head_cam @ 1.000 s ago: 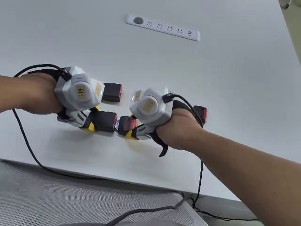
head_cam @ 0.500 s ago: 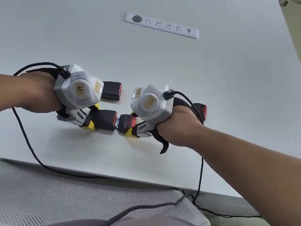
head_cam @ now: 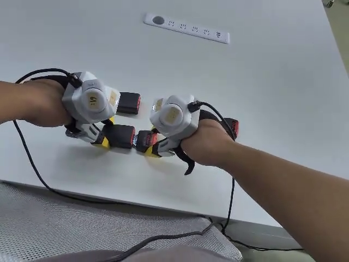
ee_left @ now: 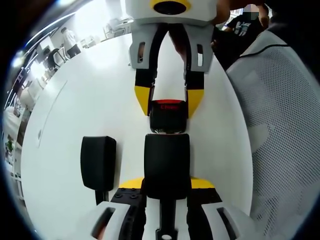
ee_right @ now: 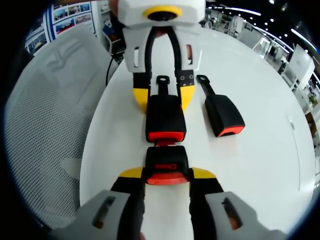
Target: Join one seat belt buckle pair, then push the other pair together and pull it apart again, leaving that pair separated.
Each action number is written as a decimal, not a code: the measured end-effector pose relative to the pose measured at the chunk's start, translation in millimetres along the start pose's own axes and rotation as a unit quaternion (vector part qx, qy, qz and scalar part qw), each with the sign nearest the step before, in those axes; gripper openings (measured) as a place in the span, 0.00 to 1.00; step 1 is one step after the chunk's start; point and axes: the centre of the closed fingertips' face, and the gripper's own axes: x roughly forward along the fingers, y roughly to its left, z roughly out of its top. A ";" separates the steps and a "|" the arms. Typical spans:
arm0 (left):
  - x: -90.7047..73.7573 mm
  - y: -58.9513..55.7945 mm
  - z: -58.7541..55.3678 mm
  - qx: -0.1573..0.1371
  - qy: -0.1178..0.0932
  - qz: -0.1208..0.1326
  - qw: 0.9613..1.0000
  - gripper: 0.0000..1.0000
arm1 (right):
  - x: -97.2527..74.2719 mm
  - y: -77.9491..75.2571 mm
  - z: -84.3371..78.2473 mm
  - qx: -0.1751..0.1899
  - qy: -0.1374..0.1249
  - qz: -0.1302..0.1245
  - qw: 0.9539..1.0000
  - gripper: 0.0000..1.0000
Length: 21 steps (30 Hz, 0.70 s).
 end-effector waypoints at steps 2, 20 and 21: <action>0.3 0.2 0.2 0.002 0.000 0.001 1.000 0.31 | 0.0 -0.1 0.4 0.001 0.000 0.000 1.000 0.33; -19.3 -1.1 5.0 -0.031 -0.009 0.014 0.999 0.33 | -20.2 -3.2 9.4 0.026 -0.031 -0.009 0.999 0.35; -23.2 -0.2 6.2 -0.031 -0.012 0.016 0.999 0.33 | -22.2 -3.6 8.9 0.027 -0.032 -0.011 0.999 0.34</action>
